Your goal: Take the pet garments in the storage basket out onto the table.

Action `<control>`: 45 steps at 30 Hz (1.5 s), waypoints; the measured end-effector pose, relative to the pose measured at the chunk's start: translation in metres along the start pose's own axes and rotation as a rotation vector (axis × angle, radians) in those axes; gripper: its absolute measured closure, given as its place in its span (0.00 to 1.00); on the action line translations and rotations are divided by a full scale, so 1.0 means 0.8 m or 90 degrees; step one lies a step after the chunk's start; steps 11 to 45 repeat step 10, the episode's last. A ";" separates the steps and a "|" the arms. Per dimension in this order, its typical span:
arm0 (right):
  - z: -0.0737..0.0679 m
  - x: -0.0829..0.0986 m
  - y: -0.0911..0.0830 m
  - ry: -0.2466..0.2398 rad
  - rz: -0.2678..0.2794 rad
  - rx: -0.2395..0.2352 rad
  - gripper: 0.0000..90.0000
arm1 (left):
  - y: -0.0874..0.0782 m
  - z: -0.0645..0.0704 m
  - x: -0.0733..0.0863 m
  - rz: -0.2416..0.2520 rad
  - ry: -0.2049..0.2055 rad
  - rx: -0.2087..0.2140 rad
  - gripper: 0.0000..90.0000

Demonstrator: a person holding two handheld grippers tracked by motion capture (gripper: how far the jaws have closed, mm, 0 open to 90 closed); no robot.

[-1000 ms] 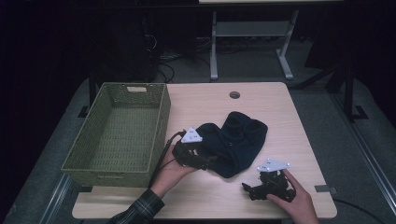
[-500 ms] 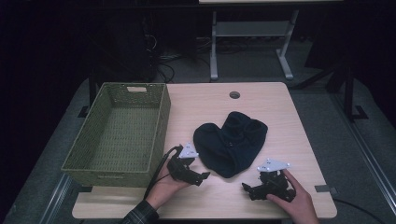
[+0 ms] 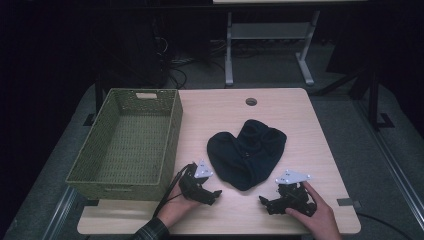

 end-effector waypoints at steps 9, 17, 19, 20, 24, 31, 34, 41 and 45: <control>0.000 0.000 0.000 0.001 0.000 0.002 0.00 | -0.001 0.000 0.001 0.011 0.001 0.001 0.14; 0.000 0.000 0.000 0.001 0.000 0.002 0.00 | -0.001 0.000 0.001 0.011 0.001 0.001 0.14; 0.000 0.000 0.000 0.001 0.000 0.002 0.00 | -0.001 0.000 0.001 0.011 0.001 0.001 0.14; 0.000 0.000 0.000 0.001 0.000 0.002 0.00 | -0.001 0.000 0.001 0.011 0.001 0.001 0.14; 0.000 0.000 0.000 0.001 0.000 0.002 0.00 | -0.001 0.000 0.001 0.011 0.001 0.001 0.14; 0.000 0.000 0.000 0.001 0.000 0.002 0.00 | -0.001 0.000 0.001 0.011 0.001 0.001 0.14; 0.000 0.000 0.000 0.001 0.000 0.002 0.00 | -0.001 0.000 0.001 0.011 0.001 0.001 0.14; 0.000 0.000 0.000 0.001 0.000 0.002 0.00 | -0.001 0.000 0.001 0.011 0.001 0.001 0.14; 0.000 0.000 0.000 0.001 0.000 0.002 0.00 | -0.001 0.000 0.001 0.011 0.001 0.001 0.14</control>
Point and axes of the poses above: each handheld gripper's, and its own axes: y roughly forward along the jaws, x roughly out of its underside, z roughly to its right, the point moved 10 cm from there along y, roughly forward along the jaws, and after that the axes turned 3 degrees about y, right-handed, at the moved point
